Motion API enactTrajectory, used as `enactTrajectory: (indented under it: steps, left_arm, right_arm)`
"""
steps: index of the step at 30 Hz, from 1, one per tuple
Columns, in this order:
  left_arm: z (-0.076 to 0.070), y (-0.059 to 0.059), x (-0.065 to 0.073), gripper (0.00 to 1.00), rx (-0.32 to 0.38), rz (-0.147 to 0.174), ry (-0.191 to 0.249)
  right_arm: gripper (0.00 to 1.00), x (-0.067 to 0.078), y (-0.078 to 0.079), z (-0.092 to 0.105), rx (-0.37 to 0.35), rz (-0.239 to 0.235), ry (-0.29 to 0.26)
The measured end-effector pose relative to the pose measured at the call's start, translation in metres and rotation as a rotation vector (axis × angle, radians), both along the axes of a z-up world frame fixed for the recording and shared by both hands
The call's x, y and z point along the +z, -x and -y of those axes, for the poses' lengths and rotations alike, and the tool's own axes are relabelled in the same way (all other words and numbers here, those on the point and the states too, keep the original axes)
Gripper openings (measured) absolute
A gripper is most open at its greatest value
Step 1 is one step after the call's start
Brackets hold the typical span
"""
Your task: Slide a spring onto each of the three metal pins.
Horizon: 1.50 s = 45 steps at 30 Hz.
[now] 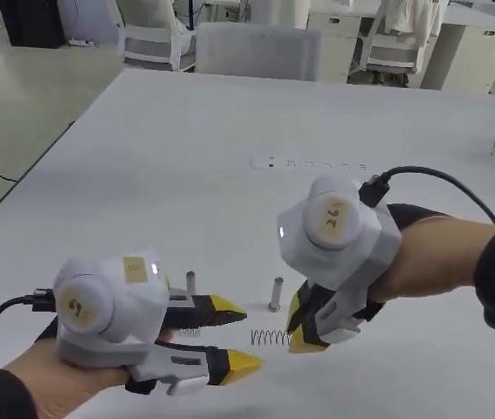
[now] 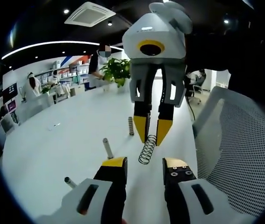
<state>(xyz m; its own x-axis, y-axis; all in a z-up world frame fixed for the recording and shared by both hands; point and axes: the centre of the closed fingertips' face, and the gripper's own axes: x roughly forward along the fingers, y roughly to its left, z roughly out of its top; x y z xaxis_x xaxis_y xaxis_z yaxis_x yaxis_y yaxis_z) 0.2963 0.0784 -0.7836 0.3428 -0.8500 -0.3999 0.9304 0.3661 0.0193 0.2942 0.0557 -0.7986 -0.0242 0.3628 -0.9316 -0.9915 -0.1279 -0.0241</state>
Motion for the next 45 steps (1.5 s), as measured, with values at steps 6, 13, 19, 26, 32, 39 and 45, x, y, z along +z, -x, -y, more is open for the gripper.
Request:
enactTrajectory:
  steps: [6,13,19,26,32,39,45]
  left_arm:
    - [0.004,0.004,0.0,0.2,-0.024,0.013,-0.006]
    - [0.008,0.008,-0.001,0.13,-0.05,0.025,-0.016]
    - [0.008,0.008,-0.001,0.09,-0.056,0.035,-0.023]
    - [0.007,0.007,-0.002,0.09,-0.055,0.041,-0.029]
    - [0.006,0.006,-0.002,0.09,-0.051,0.037,-0.027]
    - [0.008,0.006,-0.002,0.08,-0.051,0.037,-0.023]
    - [0.008,0.005,0.001,0.08,-0.049,0.039,-0.016]
  right_arm:
    - [0.13,0.003,0.004,-0.002,0.019,0.0,-0.001]
    - [0.13,0.004,0.009,-0.003,0.034,0.0,0.0]
    - [0.13,0.007,0.01,-0.003,0.044,0.002,0.0]
    - [0.13,0.018,0.009,-0.005,0.037,0.005,-0.018]
    - [0.13,0.028,0.01,-0.011,0.031,0.004,-0.049]
    - [0.13,0.044,0.014,-0.025,0.035,0.005,-0.114]
    - [0.13,0.046,0.015,-0.03,0.047,0.015,-0.122]
